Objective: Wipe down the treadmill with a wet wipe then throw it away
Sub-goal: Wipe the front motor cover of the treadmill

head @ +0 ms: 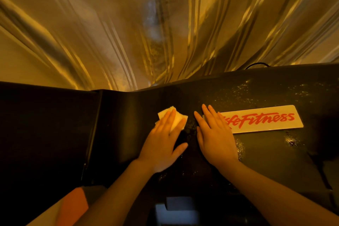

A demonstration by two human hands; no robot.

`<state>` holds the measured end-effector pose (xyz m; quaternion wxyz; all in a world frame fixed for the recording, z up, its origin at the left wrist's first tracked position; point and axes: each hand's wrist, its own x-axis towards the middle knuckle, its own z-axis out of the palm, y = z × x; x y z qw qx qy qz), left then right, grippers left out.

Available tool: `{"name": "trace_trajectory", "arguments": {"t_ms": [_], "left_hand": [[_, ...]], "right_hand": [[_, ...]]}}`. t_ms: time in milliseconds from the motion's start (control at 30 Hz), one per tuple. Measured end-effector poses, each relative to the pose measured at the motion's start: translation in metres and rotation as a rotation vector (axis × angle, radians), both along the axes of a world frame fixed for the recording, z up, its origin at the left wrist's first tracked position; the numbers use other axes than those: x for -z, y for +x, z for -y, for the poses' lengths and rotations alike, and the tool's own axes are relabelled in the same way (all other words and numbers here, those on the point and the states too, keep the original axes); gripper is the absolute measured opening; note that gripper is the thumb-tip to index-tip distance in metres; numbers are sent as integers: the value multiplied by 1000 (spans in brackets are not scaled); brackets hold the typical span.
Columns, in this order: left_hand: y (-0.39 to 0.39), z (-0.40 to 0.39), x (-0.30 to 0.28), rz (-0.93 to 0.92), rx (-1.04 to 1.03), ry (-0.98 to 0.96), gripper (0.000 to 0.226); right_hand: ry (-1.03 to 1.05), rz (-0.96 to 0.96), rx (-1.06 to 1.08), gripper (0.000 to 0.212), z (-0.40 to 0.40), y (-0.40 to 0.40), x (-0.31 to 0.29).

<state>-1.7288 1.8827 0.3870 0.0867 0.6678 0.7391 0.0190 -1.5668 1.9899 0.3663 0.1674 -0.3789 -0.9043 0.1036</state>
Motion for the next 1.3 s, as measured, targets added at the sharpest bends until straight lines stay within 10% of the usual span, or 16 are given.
{"name": "trace_trajectory", "arguments": {"t_ms": [1300], "left_hand": [[-27, -31, 1, 16, -314, 106, 74]], "right_hand": [[40, -10, 0, 51, 0, 0, 3]]}}
